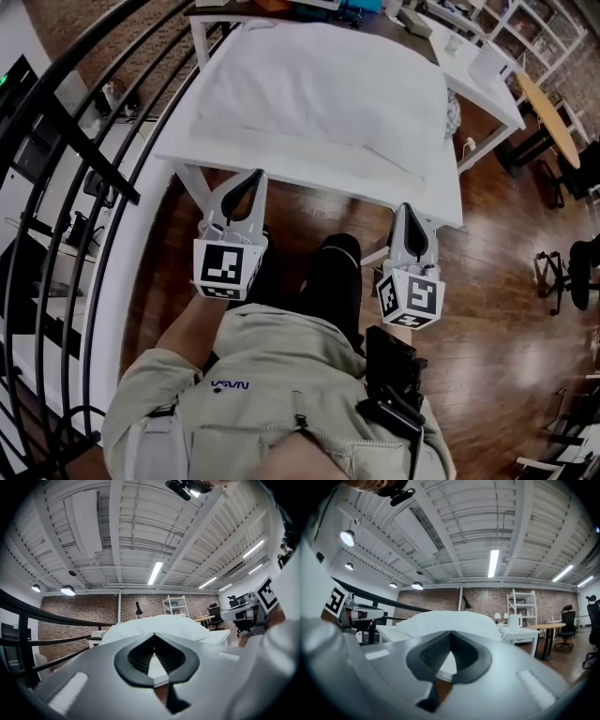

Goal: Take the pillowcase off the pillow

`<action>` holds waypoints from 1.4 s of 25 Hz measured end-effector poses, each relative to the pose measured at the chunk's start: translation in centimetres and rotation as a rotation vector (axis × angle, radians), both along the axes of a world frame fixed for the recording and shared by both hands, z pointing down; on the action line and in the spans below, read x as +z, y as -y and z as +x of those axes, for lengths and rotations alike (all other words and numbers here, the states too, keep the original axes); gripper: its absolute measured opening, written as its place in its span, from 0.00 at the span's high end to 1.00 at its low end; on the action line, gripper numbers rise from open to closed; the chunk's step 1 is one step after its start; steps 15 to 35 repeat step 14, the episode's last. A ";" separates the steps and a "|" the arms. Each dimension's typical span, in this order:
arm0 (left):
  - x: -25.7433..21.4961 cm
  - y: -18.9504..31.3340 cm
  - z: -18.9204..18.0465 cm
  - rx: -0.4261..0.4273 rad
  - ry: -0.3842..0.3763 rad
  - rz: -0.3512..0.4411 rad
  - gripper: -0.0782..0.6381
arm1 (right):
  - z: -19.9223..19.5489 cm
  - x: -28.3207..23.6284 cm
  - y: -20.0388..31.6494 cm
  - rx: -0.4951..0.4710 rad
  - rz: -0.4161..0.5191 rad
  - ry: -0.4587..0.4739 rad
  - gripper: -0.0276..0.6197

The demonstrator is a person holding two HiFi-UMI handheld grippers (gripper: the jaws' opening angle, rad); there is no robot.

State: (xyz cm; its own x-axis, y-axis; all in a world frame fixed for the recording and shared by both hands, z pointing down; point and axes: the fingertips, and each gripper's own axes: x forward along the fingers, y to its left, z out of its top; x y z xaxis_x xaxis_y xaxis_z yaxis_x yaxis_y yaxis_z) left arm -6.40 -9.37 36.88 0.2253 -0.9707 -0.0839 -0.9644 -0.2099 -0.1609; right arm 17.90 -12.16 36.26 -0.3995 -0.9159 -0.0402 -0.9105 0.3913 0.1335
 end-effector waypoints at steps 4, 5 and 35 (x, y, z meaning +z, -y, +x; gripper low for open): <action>0.7 0.1 -0.7 -0.004 -0.009 -0.011 0.88 | -0.4 0.6 0.5 0.005 -0.010 0.000 0.95; 0.8 0.3 -0.7 -0.006 -0.011 -0.013 0.88 | -0.4 0.7 0.8 0.006 -0.012 -0.001 0.95; 1.7 2.2 -2.5 -0.018 -0.028 -0.046 0.88 | -1.5 1.8 3.5 0.007 -0.048 -0.007 0.95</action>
